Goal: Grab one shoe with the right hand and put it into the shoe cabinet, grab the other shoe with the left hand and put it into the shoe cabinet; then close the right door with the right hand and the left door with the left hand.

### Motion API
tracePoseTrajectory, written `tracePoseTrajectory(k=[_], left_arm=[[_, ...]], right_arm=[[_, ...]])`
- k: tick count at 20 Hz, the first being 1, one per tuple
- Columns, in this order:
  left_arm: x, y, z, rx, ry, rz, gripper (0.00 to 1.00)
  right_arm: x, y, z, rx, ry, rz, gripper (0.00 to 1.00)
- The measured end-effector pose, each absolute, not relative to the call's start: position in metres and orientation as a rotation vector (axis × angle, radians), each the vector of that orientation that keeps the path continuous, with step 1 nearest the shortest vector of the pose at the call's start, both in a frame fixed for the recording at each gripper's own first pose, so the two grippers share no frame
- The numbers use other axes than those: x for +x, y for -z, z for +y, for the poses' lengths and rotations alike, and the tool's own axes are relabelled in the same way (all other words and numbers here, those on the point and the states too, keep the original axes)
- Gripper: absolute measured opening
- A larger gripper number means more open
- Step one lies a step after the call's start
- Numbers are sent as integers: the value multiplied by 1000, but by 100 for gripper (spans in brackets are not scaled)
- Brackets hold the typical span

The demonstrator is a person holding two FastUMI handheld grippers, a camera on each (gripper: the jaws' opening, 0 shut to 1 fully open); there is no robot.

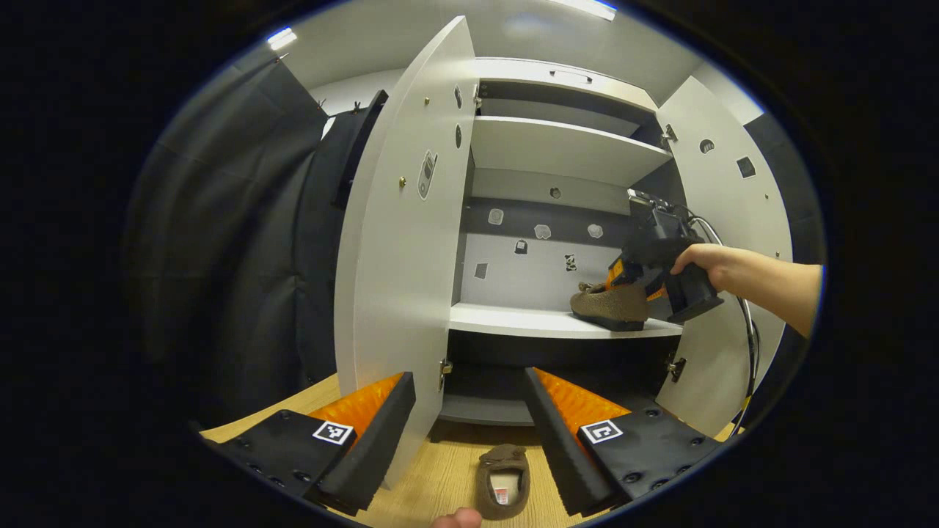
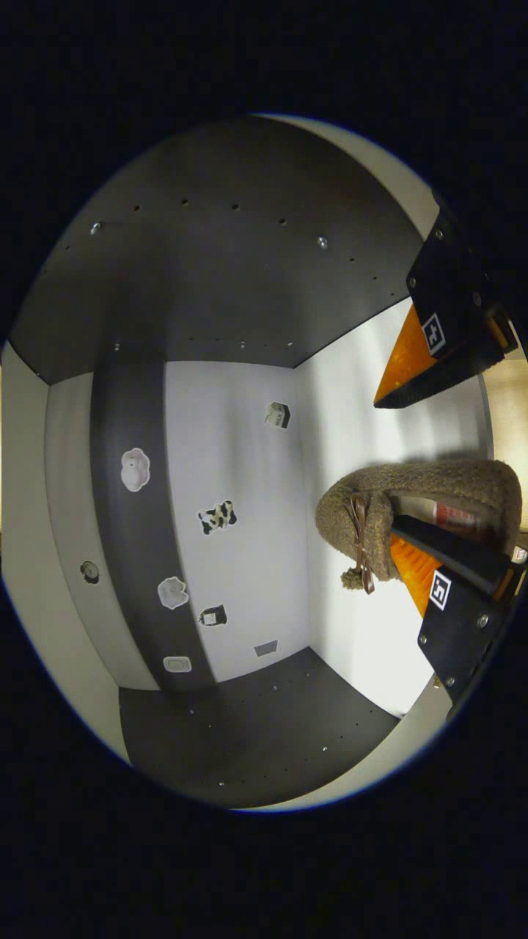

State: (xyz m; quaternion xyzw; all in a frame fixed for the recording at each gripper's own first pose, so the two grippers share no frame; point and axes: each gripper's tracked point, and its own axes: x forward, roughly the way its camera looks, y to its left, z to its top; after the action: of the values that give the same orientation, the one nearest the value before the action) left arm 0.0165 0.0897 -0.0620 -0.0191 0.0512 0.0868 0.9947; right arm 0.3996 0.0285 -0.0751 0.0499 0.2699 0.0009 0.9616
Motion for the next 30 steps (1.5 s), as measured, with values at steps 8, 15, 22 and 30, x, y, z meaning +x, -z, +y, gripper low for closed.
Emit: tracePoseTrajectory(k=[8, 15, 22, 30], left_arm=[[18, 59, 78, -37, -137, 99, 97], [14, 66, 64, -45, -98, 123, 96], [1, 100, 53, -94, -56, 208, 97], [0, 130, 52, -89, -43, 289, 97]], right_arm=[[323, -14, 52, 54, -109, 298, 93], [234, -33, 42, 2, -106, 151, 93], [149, 42, 32, -15, -89, 108, 92], [92, 76, 26, 18, -63, 66, 92]])
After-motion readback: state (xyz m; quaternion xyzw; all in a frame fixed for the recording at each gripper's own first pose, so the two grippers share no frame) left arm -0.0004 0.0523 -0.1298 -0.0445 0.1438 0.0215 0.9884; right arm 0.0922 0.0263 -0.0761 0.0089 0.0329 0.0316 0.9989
